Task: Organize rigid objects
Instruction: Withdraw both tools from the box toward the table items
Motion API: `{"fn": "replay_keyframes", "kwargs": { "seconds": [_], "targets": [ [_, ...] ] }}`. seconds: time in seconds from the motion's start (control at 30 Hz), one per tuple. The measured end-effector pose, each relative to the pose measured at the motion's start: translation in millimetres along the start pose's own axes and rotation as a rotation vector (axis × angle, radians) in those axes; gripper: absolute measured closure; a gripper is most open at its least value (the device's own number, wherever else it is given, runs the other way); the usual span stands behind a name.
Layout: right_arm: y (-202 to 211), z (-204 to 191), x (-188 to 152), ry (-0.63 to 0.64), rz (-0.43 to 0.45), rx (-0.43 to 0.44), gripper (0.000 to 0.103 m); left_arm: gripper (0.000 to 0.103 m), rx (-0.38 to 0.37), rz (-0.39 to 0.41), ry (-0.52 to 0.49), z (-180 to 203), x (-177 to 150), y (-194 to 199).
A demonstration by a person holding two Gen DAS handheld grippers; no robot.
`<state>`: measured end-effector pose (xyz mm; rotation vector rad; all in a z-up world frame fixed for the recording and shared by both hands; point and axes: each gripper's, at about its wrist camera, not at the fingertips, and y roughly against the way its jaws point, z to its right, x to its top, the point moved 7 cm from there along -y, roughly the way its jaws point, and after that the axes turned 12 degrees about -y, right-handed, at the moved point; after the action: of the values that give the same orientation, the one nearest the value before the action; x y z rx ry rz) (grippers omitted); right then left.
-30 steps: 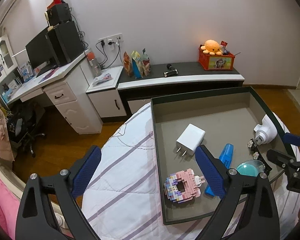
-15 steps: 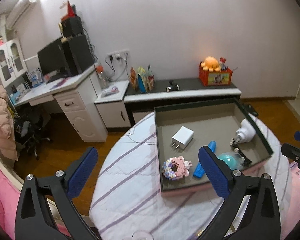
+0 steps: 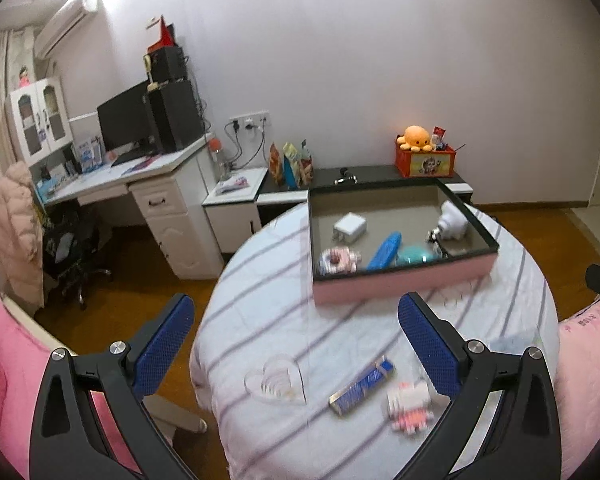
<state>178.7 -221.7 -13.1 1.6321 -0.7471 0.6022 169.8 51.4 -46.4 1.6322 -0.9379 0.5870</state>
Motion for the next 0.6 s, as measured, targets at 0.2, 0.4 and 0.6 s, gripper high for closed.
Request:
{"fn": "replay_keyframes", "kwargs": {
  "seconds": [0.2,0.4,0.6],
  "targets": [
    [8.5,-1.8,-24.1,-0.008,-0.013,0.050,0.019,0.000,0.008,-0.024,-0.001,6.8,-25.8,17.1],
    [15.6,1.1,-30.7,-0.026,-0.009,0.059,0.019,0.000,0.016,0.014,-0.024,13.4,-23.5,34.5],
    [17.0,3.0,-34.1,-0.033,-0.015,0.047,0.019,0.000,0.005,0.000,-0.041,19.7,-26.1,32.5]
  ]
}}
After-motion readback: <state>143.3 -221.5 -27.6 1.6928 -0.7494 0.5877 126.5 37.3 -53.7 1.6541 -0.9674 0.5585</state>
